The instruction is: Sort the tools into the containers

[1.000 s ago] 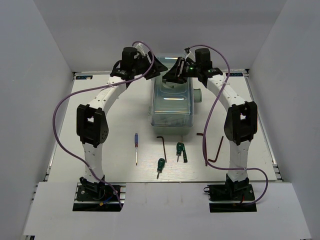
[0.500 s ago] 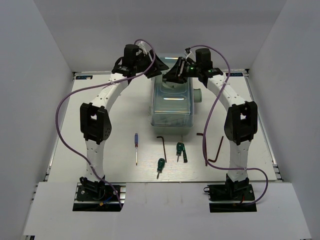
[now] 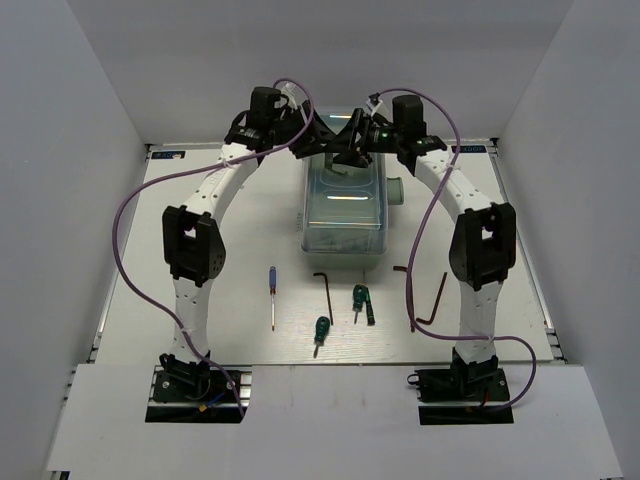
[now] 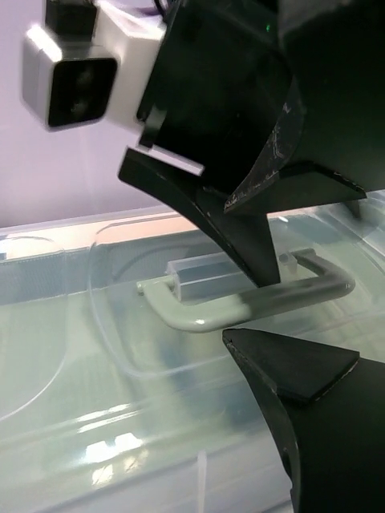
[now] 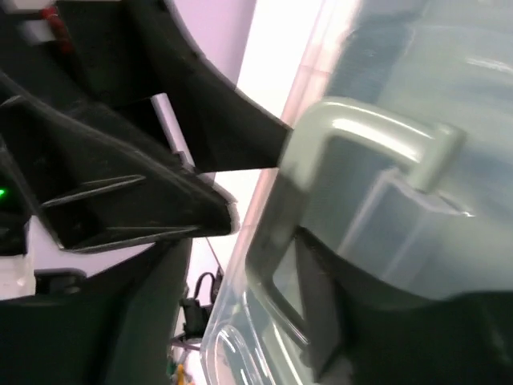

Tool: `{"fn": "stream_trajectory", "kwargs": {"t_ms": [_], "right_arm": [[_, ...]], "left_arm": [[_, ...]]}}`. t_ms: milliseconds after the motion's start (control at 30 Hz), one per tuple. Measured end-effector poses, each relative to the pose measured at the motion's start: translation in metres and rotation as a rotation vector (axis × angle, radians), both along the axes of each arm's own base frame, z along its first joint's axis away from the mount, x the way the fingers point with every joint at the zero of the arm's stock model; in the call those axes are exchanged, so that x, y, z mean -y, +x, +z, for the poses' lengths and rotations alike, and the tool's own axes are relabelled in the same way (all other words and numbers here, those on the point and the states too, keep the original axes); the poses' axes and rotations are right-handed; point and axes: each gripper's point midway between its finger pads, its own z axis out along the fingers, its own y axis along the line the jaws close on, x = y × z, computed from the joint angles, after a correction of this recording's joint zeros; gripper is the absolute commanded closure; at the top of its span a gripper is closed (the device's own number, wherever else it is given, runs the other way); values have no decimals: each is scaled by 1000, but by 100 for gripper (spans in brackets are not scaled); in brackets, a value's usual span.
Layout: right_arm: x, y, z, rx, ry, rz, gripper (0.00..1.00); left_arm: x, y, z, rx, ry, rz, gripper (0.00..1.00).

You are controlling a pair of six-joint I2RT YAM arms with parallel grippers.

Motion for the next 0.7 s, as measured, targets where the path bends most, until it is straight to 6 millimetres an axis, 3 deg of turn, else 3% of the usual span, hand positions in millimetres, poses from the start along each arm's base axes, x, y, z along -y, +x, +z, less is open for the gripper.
{"fn": "stream_trajectory", "kwargs": {"t_ms": [200,333,467,567,667,700], "right_arm": [[3,-5,9,79,10,60,26],[21,-13,10,128,-36,85,32],[62,-24,12,160,-118,65,40],[106,-31,12,209,-228,-12,55],[154,-39,9,231,-352,-120,55],[169,-41,7,233,-388,-151,48]], "left_arm": [[1,-3,0,-9,-2,-11,31],[1,-4,-1,-16,-1,-18,32],[2,-6,-1,-20,-5,-28,34],[2,-8,-2,-27,-4,-35,39],[2,-9,-5,-34,-1,-38,46],[4,-9,-8,-39,1,-42,49]]}}
